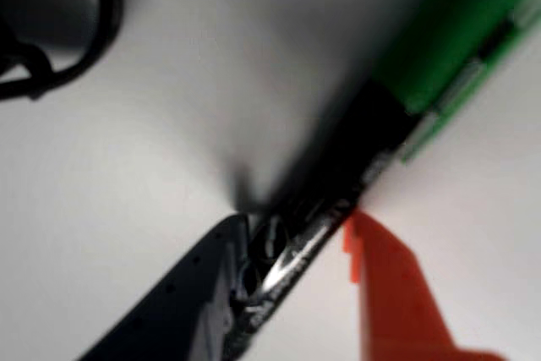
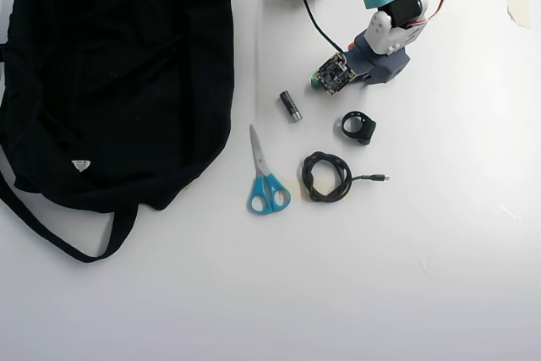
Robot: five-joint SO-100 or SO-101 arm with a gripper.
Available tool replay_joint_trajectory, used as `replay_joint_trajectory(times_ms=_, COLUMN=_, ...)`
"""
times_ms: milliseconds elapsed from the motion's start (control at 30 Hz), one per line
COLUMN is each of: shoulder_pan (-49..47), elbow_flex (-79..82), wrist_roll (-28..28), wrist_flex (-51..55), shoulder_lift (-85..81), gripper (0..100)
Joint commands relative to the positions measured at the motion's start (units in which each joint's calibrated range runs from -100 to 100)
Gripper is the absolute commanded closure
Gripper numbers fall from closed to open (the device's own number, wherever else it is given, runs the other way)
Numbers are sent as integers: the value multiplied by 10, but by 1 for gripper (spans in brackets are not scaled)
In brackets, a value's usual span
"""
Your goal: Put the green marker into the black bag
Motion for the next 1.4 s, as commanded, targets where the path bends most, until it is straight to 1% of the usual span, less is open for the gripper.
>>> replay_joint_trajectory(times_ms=0, shoulder_pan=-2, elbow_flex=3, wrist_roll=-271, wrist_flex=-6, shoulder_lift=4, gripper=95)
replay_joint_trajectory(times_ms=67, shoulder_pan=-1, elbow_flex=3, wrist_roll=-271, wrist_flex=-6, shoulder_lift=4, gripper=98)
replay_joint_trajectory(times_ms=567, shoulder_pan=-1, elbow_flex=-2, wrist_roll=-270, wrist_flex=1, shoulder_lift=-9, gripper=98)
replay_joint_trajectory(times_ms=700, shoulder_pan=-1, elbow_flex=-17, wrist_roll=-263, wrist_flex=4, shoulder_lift=-10, gripper=98)
replay_joint_trajectory(times_ms=767, shoulder_pan=-2, elbow_flex=-40, wrist_roll=-255, wrist_flex=24, shoulder_lift=-10, gripper=98)
replay_joint_trajectory(times_ms=833, shoulder_pan=-2, elbow_flex=-75, wrist_roll=-250, wrist_flex=69, shoulder_lift=-10, gripper=98)
replay_joint_trajectory(times_ms=1000, shoulder_pan=-2, elbow_flex=-178, wrist_roll=-217, wrist_flex=218, shoulder_lift=-10, gripper=98)
replay_joint_trajectory(times_ms=1100, shoulder_pan=4, elbow_flex=-216, wrist_roll=-191, wrist_flex=274, shoulder_lift=-10, gripper=98)
replay_joint_trajectory(times_ms=1267, shoulder_pan=27, elbow_flex=-246, wrist_roll=-110, wrist_flex=315, shoulder_lift=-17, gripper=98)
replay_joint_trajectory(times_ms=1367, shoulder_pan=58, elbow_flex=-241, wrist_roll=-47, wrist_flex=323, shoulder_lift=-39, gripper=98)
